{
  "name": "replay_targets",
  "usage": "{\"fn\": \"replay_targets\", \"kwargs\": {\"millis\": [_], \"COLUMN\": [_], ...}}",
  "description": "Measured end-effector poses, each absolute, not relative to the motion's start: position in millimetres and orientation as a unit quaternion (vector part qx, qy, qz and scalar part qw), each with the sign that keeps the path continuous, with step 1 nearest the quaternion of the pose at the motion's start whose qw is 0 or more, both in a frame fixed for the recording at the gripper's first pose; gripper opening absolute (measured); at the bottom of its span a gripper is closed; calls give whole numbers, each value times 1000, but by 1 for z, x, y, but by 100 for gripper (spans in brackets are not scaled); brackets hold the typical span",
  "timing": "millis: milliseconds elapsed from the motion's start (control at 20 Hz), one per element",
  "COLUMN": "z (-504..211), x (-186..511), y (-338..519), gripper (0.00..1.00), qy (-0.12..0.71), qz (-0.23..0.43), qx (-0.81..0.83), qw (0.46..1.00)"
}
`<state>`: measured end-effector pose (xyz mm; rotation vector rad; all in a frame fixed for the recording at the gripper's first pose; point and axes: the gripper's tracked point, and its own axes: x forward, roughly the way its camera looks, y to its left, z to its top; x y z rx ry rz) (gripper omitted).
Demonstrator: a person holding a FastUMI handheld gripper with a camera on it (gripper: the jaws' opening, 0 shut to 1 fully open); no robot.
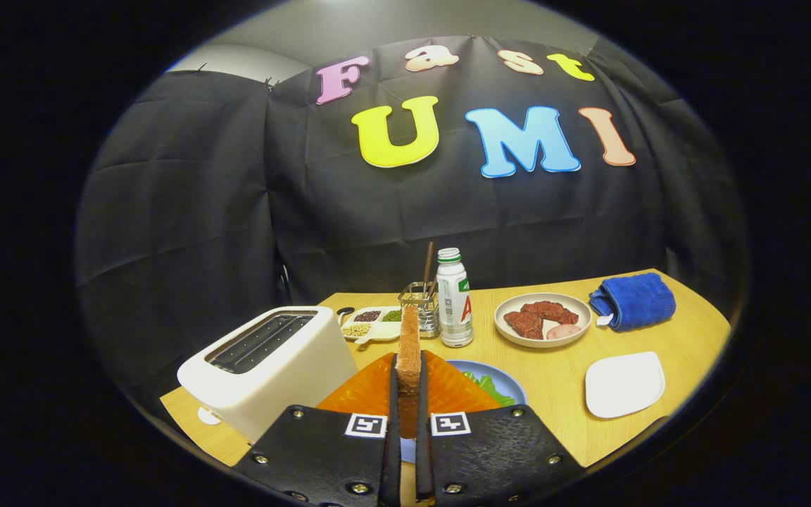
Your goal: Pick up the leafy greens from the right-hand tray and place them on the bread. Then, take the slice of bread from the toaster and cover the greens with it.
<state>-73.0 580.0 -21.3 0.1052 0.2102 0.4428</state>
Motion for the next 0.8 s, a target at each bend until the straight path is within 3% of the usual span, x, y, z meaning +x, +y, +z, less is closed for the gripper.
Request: {"fn": "replay_targets", "kwargs": {"millis": [800], "z": [-59], "x": [-56], "y": [589], "gripper": [9], "qy": [132], "qz": [221], "qx": [75], "qw": [963]}}
